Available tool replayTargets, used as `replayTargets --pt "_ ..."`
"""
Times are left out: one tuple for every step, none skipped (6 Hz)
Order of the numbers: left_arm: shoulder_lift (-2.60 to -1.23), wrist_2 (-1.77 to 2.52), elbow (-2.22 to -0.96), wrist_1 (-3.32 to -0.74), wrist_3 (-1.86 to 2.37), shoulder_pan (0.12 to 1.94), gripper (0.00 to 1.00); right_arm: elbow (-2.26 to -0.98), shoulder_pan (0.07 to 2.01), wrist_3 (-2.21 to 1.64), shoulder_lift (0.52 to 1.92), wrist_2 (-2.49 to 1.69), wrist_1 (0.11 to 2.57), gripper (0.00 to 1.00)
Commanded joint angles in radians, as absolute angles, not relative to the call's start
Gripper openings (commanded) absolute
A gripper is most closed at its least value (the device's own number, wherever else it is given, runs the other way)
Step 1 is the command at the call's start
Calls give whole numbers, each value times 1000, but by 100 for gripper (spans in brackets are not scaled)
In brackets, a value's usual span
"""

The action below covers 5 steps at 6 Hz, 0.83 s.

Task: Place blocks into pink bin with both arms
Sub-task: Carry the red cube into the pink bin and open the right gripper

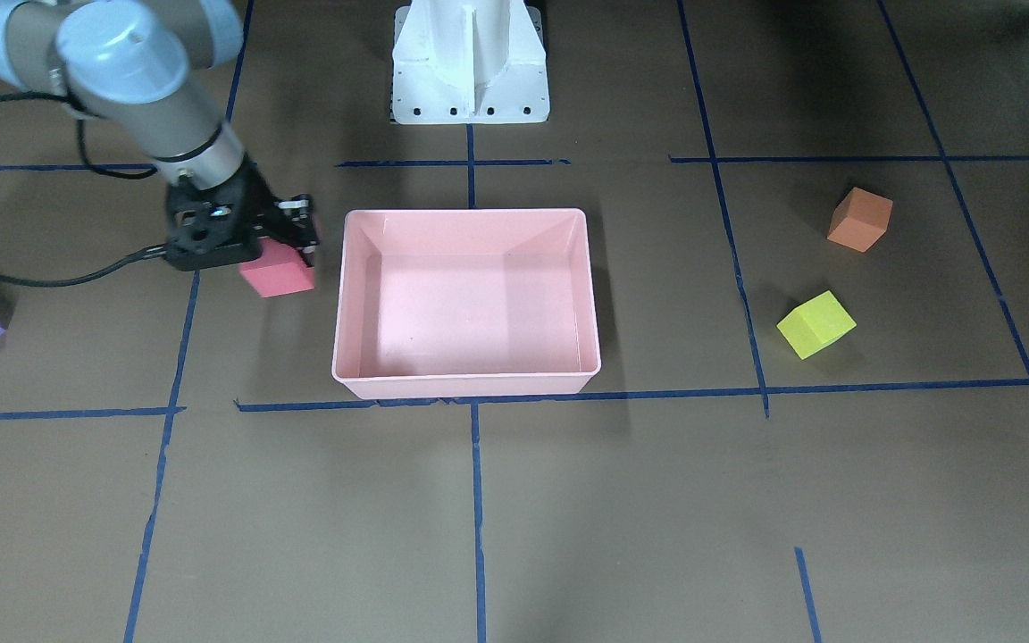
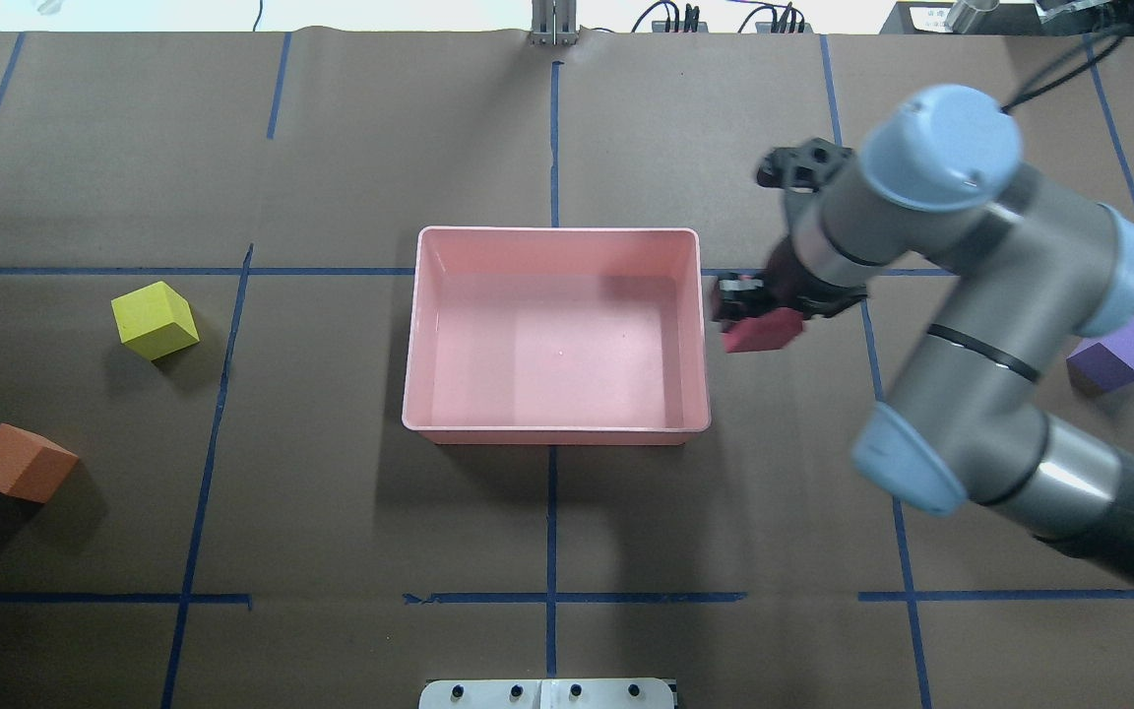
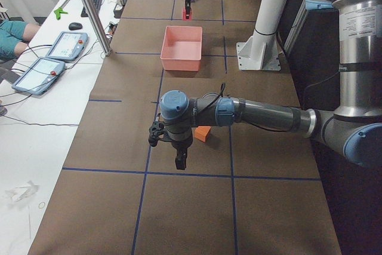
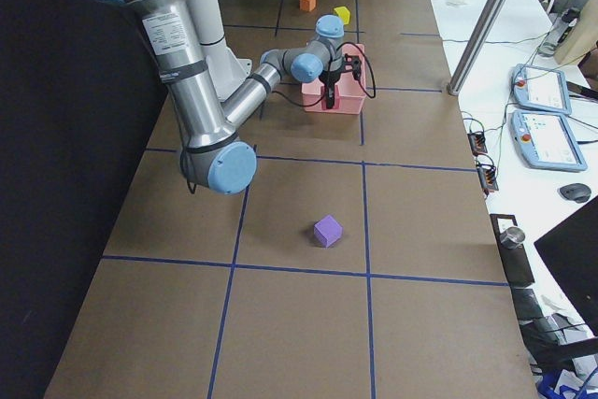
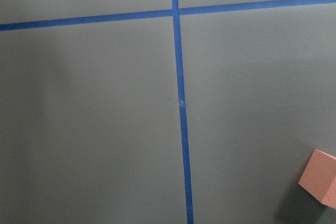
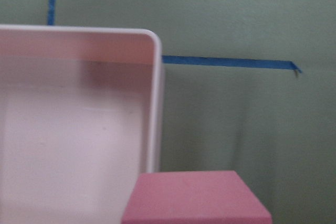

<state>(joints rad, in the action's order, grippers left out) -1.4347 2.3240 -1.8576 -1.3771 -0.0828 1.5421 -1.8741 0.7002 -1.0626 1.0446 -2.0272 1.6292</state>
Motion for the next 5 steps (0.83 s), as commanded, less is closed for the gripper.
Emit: replayTargets --pt "-1436 2324 -1858 -1378 -83 1542 100 -1718 640 -1252 784 -1964 1712 59" --pt "-1437 2324 -1859 -1378 -83 1542 100 -1721 631 -1253 781 -1936 1712 99" --pt "-1437 2324 -1871 -1379 -83 1542 100 -1744 635 -1238 807 -1940 1712 100" --pt "-1451 2324 -1868 -1382 -77 1495 100 -1750 667 -1200 819 -1950 1715 100" --pt "-1560 2315 -1846 -1452 -75 1470 100 -1775 730 -1104 869 -1992 1715 100"
